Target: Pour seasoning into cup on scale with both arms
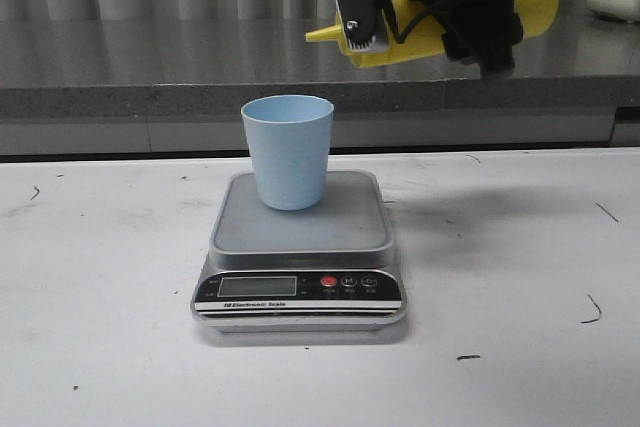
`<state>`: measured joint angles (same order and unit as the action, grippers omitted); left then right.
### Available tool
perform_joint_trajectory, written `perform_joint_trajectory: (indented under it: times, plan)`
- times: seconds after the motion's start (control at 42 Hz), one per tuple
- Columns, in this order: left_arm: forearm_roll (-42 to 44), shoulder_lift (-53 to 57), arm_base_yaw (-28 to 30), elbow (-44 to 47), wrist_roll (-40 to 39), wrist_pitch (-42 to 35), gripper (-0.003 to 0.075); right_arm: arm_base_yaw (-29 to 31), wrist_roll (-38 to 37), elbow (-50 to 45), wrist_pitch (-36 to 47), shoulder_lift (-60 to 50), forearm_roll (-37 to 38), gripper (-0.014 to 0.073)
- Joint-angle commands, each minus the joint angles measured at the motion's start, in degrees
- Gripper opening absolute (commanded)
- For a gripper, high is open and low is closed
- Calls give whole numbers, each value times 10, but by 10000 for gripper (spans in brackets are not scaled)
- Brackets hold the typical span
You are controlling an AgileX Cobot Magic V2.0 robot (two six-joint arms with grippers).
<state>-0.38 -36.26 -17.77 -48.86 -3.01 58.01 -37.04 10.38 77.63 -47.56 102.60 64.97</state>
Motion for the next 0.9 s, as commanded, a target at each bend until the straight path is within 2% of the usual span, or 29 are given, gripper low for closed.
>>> perform_joint_trajectory:
  times: [0.0,0.071,0.238,0.524,0.667,0.881]
  plan:
    - [-5,-1,2,-14,-3,-39,386,3,-86,21,0,-32,20,314]
    - [-5,-1,2,-14,-3,-39,386,5,-128,21,1,-36,-2,314]
    - [-5,-1,2,-14,-3,-39,386,29,-164,21,26,-60,-96,314]
    - [-5,-1,2,-14,-3,-39,386,140,-165,6,62,-138,-372,314]
    - [-5,-1,2,-14,-3,-39,386,195,-165,-72,186,-190,-465,314]
    - [-5,-1,2,-14,-3,-39,386,232,-165,-245,448,-243,-481,314]
